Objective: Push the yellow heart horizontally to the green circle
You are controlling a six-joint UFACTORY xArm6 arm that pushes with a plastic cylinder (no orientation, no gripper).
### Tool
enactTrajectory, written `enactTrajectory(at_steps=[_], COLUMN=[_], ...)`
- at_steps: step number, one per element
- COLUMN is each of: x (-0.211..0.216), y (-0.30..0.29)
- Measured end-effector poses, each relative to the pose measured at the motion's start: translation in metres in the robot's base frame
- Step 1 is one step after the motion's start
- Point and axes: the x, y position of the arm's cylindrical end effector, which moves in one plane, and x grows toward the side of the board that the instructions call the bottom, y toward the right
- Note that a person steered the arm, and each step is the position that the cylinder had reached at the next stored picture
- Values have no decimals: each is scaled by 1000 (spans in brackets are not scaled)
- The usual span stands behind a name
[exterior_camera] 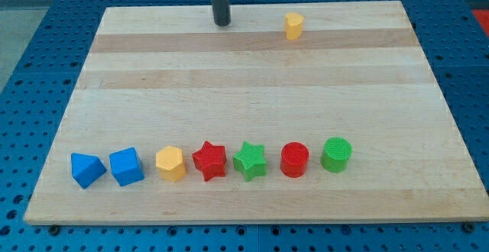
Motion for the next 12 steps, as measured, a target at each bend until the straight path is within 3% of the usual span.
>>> enactTrajectory(at_steps=[5,6,12], x=[37,42,171], y=[191,197,197])
